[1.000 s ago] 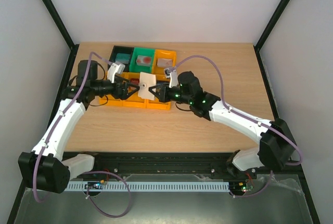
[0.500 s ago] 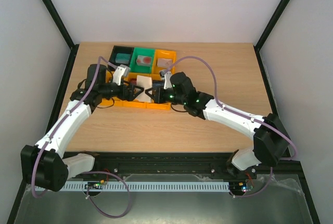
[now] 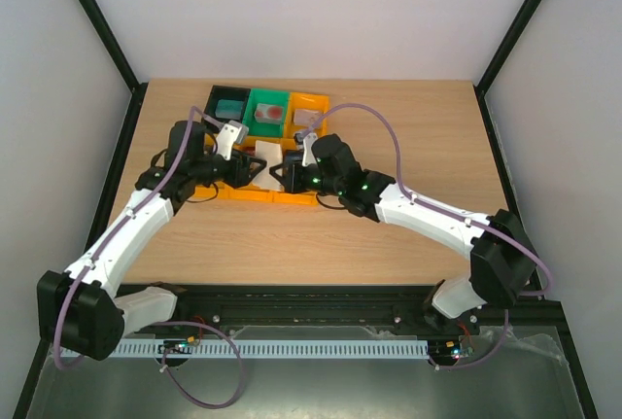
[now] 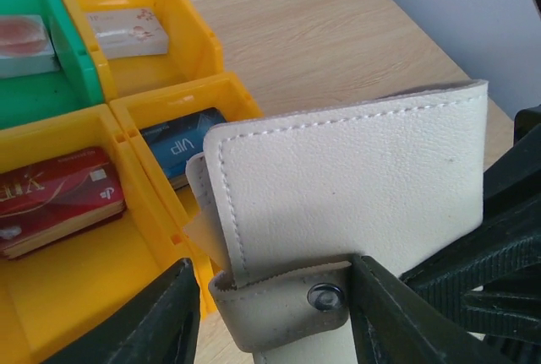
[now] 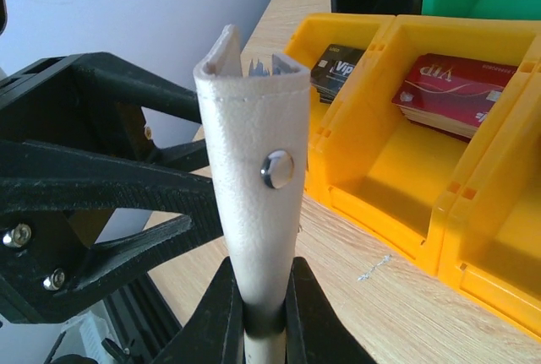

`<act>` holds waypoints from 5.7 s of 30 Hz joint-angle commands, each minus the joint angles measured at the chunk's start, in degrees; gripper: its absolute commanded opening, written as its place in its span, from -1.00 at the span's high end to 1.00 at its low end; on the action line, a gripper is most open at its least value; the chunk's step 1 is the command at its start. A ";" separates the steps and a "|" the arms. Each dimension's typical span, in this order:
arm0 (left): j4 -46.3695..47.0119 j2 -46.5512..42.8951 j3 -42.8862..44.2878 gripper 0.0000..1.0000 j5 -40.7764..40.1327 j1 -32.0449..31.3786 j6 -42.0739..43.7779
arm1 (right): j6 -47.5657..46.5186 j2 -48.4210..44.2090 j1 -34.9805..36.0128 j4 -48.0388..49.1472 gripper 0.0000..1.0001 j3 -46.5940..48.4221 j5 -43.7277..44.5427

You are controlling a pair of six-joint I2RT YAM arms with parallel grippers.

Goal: Take the credit cards out of the card holder

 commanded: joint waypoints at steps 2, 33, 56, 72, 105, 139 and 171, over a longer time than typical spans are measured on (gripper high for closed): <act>0.73 0.69 -2.30 0.14 -16.99 1.29 3.24 | -0.69 -6.07 1.25 4.87 0.97 1.11 -4.02; -12.13 -2.61 8.25 -0.82 28.24 6.46 10.52 | -22.96 -11.12 -4.10 -13.33 0.97 4.79 -13.04; -28.34 -2.26 10.52 0.19 40.40 3.76 29.84 | -31.60 -13.65 -4.34 -7.83 0.97 3.26 -30.67; -13.69 -3.06 7.22 0.95 23.37 5.07 9.13 | -30.34 -14.22 -3.81 -9.14 -0.10 1.10 3.23; -23.99 -3.98 8.73 0.95 37.82 5.51 22.05 | -34.71 -8.24 -1.72 -4.72 0.88 -0.99 -27.51; -17.37 -3.85 3.08 -0.14 33.20 6.00 15.19 | -24.70 -12.29 -4.26 2.72 0.97 -1.96 -19.22; -14.46 -6.15 0.64 -0.20 31.85 7.40 11.71 | -20.18 -12.77 -5.29 -0.07 0.97 -1.72 -14.47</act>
